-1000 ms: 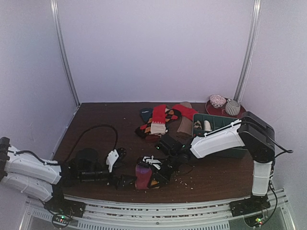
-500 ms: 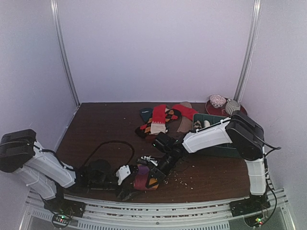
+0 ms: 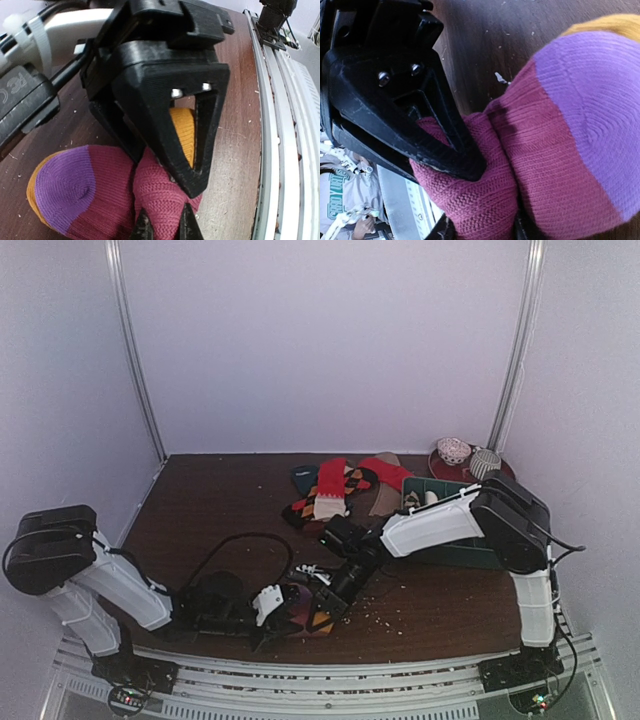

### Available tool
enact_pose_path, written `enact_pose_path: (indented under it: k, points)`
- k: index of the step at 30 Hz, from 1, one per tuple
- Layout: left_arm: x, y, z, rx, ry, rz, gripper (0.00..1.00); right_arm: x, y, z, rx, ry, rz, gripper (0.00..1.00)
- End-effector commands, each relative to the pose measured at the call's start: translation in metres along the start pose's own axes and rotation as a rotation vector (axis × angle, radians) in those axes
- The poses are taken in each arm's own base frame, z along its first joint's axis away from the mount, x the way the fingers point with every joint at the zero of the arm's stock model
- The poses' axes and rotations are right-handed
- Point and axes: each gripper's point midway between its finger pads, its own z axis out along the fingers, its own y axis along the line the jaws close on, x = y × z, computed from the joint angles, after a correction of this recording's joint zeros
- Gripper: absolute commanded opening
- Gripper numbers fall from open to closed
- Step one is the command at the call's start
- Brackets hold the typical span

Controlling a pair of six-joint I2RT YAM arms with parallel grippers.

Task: Roll the socks
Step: Roll a pair of socks at the center of the board.

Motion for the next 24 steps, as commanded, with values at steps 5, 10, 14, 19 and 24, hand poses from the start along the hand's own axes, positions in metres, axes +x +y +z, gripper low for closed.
enact_pose_path:
  k: [5,10,14,19,24]
  points:
    - [0.044,0.005,-0.005,-0.020,0.107,-0.260,0.00,-0.003,-0.029,-0.050,0.430,-0.193,-0.227,0.40]
    - [0.060,-0.001,-0.007,0.017,0.125,-0.408,0.00,-0.019,0.022,-0.097,0.492,-0.547,-0.619,0.44]
    - [0.071,-0.009,-0.003,0.060,0.161,-0.471,0.00,-0.002,0.039,-0.095,0.504,-0.605,-0.806,0.48]
    - [0.076,-0.012,-0.001,0.076,0.174,-0.495,0.00,0.001,0.037,-0.064,0.490,-0.499,-0.872,0.48]
    - [0.076,-0.013,0.001,0.081,0.185,-0.497,0.00,-0.003,0.028,-0.048,0.501,-0.452,-0.898,0.47]
